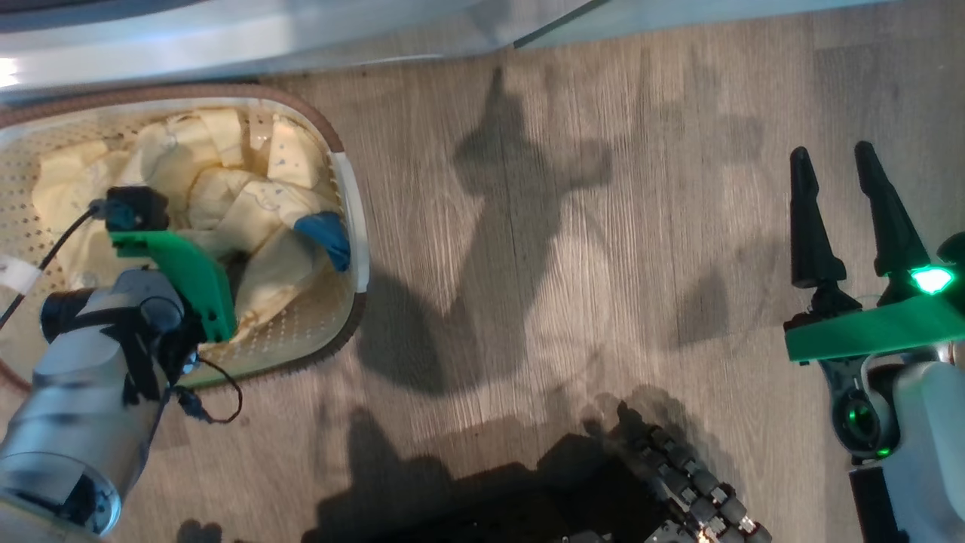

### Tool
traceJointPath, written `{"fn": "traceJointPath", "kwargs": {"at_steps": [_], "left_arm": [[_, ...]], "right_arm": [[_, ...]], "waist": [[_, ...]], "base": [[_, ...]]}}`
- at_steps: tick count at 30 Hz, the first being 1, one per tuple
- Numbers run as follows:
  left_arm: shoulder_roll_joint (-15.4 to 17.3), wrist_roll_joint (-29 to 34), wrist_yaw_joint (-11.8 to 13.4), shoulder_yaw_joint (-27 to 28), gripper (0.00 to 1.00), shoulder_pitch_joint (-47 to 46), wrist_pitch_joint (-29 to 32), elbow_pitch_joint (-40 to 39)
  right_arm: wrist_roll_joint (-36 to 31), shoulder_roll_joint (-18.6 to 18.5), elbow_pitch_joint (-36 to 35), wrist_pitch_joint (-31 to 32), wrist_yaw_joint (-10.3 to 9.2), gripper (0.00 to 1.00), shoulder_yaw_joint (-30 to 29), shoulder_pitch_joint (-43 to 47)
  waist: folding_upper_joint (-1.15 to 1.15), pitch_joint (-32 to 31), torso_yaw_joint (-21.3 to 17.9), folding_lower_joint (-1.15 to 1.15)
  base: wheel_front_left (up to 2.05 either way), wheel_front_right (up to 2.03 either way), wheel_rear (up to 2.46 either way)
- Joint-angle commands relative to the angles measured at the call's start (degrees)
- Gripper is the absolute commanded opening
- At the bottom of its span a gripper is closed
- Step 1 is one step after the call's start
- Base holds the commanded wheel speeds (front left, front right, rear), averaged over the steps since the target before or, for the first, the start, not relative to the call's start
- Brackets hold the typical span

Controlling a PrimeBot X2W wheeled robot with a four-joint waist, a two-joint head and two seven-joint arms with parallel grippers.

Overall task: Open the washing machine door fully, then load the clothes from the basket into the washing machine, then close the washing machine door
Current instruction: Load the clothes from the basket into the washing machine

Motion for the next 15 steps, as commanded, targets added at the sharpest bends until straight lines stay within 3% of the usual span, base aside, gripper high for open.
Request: {"fn": "traceJointPath", "kwargs": {"at_steps": [1,4,5,6,7,15], "left_arm": [[2.51,-1.14,-0.03,-0.46,1.00,-0.03,0.46,-1.11],[2.73,-2.66,-0.03,-2.79,1.00,-0.03,1.06,-2.01],[2.76,-3.27,-0.03,-3.66,0.48,0.12,1.40,-2.42],[2.87,-3.74,-0.03,-4.63,0.20,0.25,1.52,-2.93],[3.06,-4.24,-0.03,-5.43,0.00,0.32,1.20,-3.36],[2.37,-8.43,-0.03,-9.81,0.00,1.85,-3.08,-4.49]], "right_arm": [[0.22,-0.20,-1.49,-0.54,0.25,1.00,0.94,0.55],[0.23,-0.18,-1.49,-0.54,0.25,1.00,0.94,0.22],[0.21,-0.17,-1.46,-0.54,0.25,1.00,0.93,0.15],[0.19,-0.17,-1.44,-0.54,0.25,1.00,0.91,0.11],[0.16,-0.16,-1.41,-0.54,0.25,1.00,0.88,0.07],[-0.24,-0.15,-1.12,-0.54,0.25,1.00,0.30,0.39]], "waist": [[0.00,1.02,-0.10,0.00],[0.00,1.58,-0.06,0.00],[0.00,1.66,-0.02,0.00],[0.00,1.68,0.03,0.00],[0.00,1.67,0.09,0.00],[0.00,-0.84,1.35,0.00]], "base": [[0.00,0.00,0.00],[0.00,0.00,0.00],[0.00,0.00,0.00],[0.00,0.00,0.00],[0.00,0.00,0.00],[0.00,0.00,0.00]]}}
